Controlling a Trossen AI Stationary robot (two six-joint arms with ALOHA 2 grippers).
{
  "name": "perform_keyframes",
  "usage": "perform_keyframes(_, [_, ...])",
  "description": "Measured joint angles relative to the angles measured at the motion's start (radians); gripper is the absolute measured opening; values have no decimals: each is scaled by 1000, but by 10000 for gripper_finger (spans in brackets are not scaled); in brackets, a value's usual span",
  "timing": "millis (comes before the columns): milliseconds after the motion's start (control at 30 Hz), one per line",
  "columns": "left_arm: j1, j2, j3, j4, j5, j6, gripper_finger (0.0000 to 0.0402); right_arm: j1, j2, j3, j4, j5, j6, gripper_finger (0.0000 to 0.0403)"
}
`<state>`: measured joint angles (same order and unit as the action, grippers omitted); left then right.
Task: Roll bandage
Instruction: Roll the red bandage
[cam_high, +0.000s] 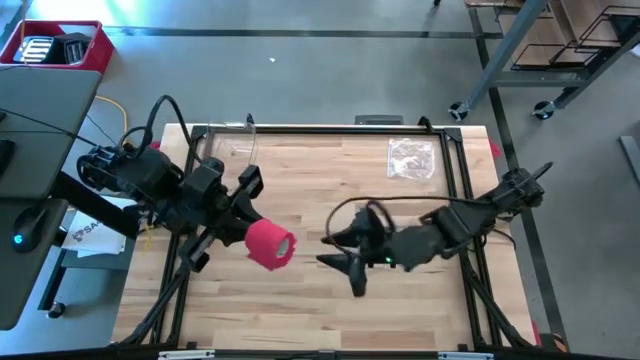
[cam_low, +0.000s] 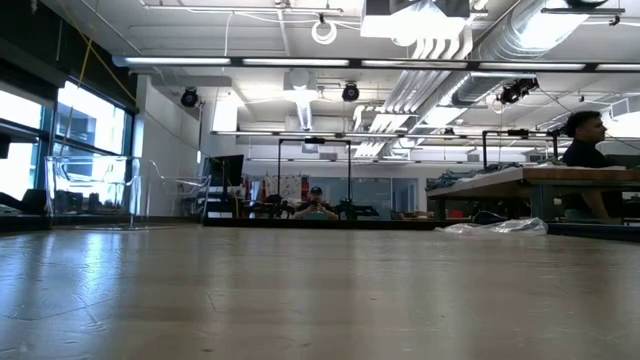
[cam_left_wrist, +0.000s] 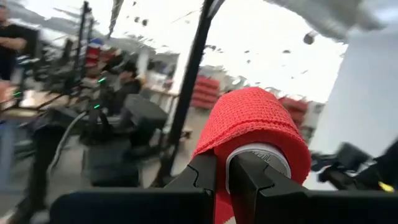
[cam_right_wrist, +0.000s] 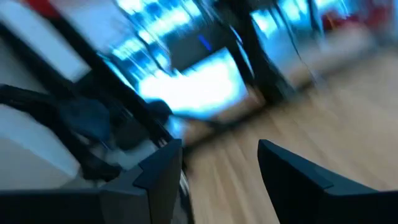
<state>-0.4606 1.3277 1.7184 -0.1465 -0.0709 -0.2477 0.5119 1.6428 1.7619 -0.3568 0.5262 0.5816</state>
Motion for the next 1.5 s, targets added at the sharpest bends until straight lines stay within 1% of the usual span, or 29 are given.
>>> perform_keyframes(133, [26,-1,0,86,106,-45,14,24,0,12,315,39,-513,203])
perform_keyframes(200, [41,-1,0,125,151,-66,14,32,0,12,438,68,-724,203])
perform_keyframes(300, [65,-1,0,183,219,-93,14,31,0,12,541,76,-926,203])
perform_keyframes(367, [78,-1,0,216,246,-114,14,19,0,12,545,69,-980,203])
perform_keyframes(433, [91,-1,0,234,262,-130,14,2,1,12,540,51,-991,203])
perform_keyframes(467, [98,-1,0,241,272,-138,14,-8,5,12,547,23,-992,203])
perform_keyframes(600, [122,-1,0,257,277,-145,14,-34,34,12,664,-72,-1054,203])
perform_keyframes(667, [135,-1,0,255,277,-155,14,-41,56,20,710,-99,-1077,203])
perform_keyframes(833, [170,0,0,246,271,-170,14,-54,127,135,703,-158,-1080,203])
perform_keyframes(933, [194,0,0,249,260,-170,14,-52,166,206,664,-156,-1080,203])
perform_keyframes(1000, [208,0,0,250,227,-170,14,-32,177,245,597,-101,-1089,203])
perform_keyframes(1100, [221,0,0,259,170,-160,14,9,178,294,485,71,-1090,203])
perform_keyframes(1167, [226,0,0,263,136,-126,14,32,175,317,417,149,-1032,203])
perform_keyframes(1300, [226,0,0,265,77,-51,14,40,177,320,329,155,-779,203])
perform_keyframes(1367, [224,0,0,266,66,-19,14,24,191,320,336,156,-679,203])
perform_keyframes(1433, [218,0,0,266,61,8,14,2,212,320,382,154,-634,203])
perform_keyframes(1500, [211,0,0,267,57,32,14,-19,235,320,439,154,-623,203])
